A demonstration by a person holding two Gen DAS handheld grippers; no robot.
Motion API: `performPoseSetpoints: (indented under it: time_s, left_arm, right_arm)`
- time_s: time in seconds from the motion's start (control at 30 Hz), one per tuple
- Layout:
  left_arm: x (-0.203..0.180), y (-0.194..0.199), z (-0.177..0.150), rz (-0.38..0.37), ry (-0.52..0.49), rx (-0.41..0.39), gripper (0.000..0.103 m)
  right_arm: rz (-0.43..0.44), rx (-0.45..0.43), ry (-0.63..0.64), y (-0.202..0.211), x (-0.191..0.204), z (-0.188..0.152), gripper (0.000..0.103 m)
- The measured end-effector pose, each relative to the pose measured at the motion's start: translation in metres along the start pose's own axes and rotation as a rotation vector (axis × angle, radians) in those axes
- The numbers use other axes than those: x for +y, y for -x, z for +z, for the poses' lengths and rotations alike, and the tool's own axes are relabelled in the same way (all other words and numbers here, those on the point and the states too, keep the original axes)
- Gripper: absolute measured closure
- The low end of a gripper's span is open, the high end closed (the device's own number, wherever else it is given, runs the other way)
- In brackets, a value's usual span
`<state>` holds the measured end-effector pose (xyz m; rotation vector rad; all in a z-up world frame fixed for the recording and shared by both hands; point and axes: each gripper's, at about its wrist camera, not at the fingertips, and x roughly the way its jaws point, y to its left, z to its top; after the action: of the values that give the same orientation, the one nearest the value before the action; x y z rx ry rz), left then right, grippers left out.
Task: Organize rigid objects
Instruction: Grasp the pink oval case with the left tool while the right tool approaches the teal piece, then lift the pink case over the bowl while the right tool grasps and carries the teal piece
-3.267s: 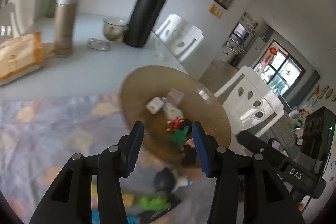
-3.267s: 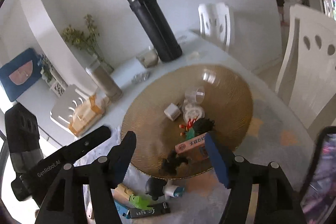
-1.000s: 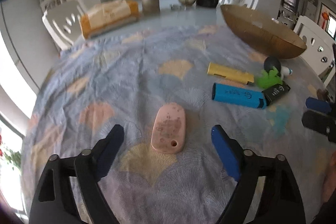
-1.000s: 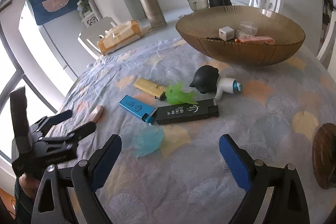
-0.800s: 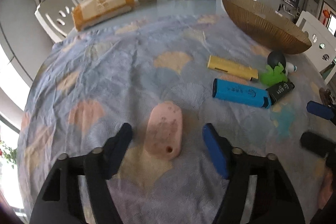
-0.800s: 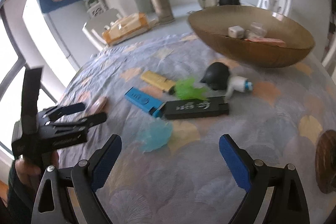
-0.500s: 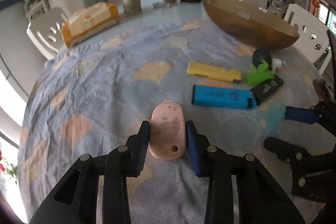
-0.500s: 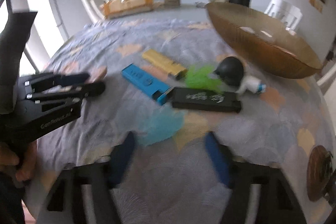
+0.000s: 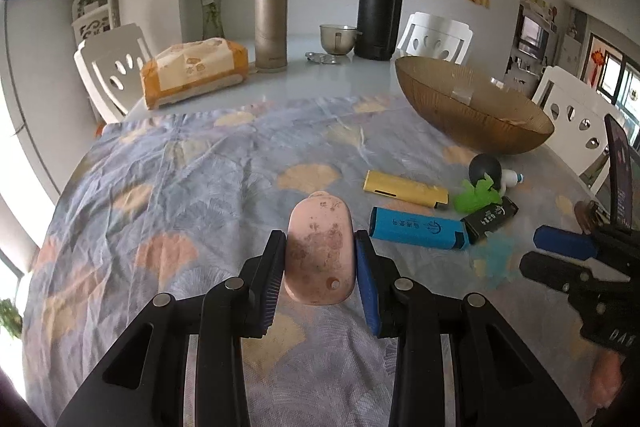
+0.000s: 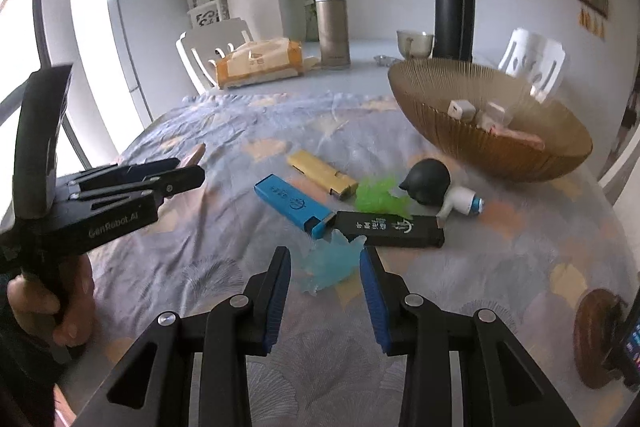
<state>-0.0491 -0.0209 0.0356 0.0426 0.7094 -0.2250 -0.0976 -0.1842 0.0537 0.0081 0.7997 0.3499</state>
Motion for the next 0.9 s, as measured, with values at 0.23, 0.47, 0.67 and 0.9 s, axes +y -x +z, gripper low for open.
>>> performPoseSetpoints:
  time_s: [0.23, 0.47, 0.67, 0.9]
  left_arm:
    - [0.004, 0.001, 0.0, -0.003, 0.017, -0.006, 0.072]
    - [0.003, 0.002, 0.0, -0.002, 0.001, -0.005, 0.072]
    - [-0.001, 0.001, -0.001, 0.003, -0.016, -0.005, 0.072]
    - [-0.001, 0.001, -0.001, 0.005, -0.015, -0.002, 0.072]
  right_arm:
    - [0.08, 0.032, -0.102, -0.002, -0.021, -0.001, 0.057]
    - [0.077, 0.049, -0.233, -0.008, -0.044, 0.0, 0.031]
    - [-0.093, 0.178, -0.089, -0.042, -0.009, 0.009, 0.031]
    - [-0.159, 0.171, 0.037, -0.051, 0.015, 0.009, 0.063]
